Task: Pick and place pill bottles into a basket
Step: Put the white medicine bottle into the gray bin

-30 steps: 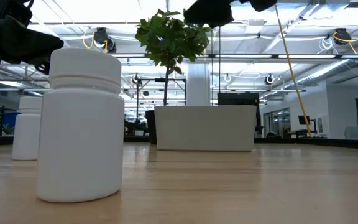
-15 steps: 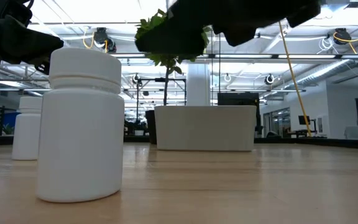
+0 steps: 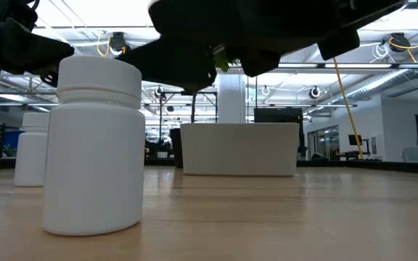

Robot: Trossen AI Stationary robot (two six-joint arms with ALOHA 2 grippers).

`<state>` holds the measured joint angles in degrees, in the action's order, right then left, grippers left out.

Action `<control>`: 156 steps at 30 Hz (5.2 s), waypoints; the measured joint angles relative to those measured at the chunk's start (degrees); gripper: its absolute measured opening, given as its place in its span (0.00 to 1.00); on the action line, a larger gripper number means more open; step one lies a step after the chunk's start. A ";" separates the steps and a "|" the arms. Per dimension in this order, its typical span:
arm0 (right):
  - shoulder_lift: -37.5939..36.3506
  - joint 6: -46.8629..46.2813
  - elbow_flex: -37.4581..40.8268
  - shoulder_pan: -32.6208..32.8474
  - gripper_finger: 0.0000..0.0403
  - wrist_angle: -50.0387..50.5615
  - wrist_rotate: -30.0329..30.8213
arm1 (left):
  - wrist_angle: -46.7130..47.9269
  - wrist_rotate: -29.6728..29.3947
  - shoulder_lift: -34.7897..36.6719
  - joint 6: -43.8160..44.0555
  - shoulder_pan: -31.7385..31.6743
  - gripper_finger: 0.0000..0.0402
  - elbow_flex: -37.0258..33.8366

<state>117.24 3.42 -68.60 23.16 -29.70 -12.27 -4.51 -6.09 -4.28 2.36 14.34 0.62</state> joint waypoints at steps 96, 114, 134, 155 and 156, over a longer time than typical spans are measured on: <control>9.24 -5.23 -6.84 -3.73 0.34 -2.69 -13.44 | 0.00 -0.02 -0.32 0.01 -0.01 0.09 0.00; -1.54 0.29 -6.77 -9.72 0.35 11.03 -6.12 | 0.00 -0.02 -0.32 -0.01 -0.01 0.09 0.00; -27.59 -0.16 20.77 -28.38 0.35 -3.40 12.35 | 0.00 0.00 -0.32 0.01 -0.01 0.09 0.00; -14.94 -4.66 21.86 -35.19 0.35 -6.12 12.46 | 0.00 -0.02 -0.32 0.01 -0.01 0.09 0.00; -14.46 -4.75 21.86 -35.35 0.35 -6.42 12.46 | -0.02 -0.02 -0.32 -0.01 -0.01 0.09 -0.01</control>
<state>102.78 -1.32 -46.74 -12.18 -36.12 0.19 -4.54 -6.10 -4.60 2.35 14.33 0.62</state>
